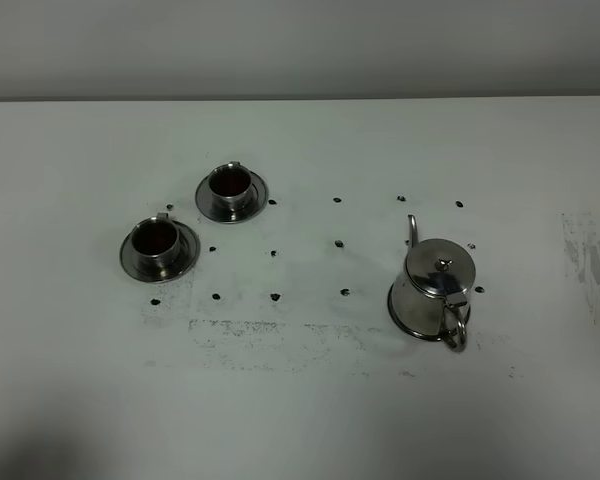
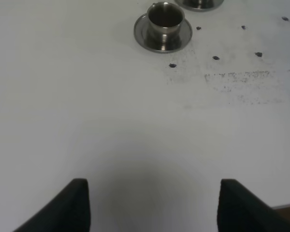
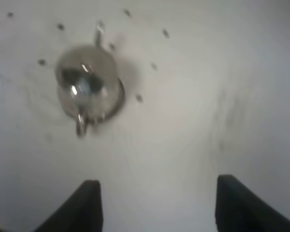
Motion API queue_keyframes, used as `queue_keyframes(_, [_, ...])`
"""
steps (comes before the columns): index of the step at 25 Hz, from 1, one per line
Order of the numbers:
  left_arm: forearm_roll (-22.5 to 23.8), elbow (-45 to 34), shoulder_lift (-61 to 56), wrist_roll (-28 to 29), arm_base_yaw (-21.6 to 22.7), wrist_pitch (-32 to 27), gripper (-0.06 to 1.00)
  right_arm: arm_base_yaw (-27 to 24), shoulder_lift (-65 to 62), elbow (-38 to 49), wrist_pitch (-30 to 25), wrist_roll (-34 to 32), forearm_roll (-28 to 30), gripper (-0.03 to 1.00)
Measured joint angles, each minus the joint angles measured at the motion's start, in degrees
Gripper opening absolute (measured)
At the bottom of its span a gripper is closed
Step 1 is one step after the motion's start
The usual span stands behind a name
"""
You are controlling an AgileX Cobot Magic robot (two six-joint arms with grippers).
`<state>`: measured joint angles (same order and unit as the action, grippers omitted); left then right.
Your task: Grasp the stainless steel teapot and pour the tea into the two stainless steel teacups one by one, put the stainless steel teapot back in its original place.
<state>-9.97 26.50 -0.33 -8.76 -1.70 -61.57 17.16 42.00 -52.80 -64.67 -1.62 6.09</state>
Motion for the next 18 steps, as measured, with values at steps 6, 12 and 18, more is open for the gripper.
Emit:
queue_keyframes(6, [0.0,0.0,0.0,0.0,0.0,0.0,0.55,-7.6,-13.4,8.8,1.5,0.0,-3.5,0.5])
queue_keyframes(12, [0.0,0.0,0.0,0.0,0.0,0.0,0.55,-10.9,-28.4,20.2,5.9,0.0,-2.5,0.5])
queue_keyframes(18, [0.0,0.0,0.0,0.0,0.0,0.0,0.55,-12.0,-33.8,21.5,5.9,0.0,-3.4,0.5])
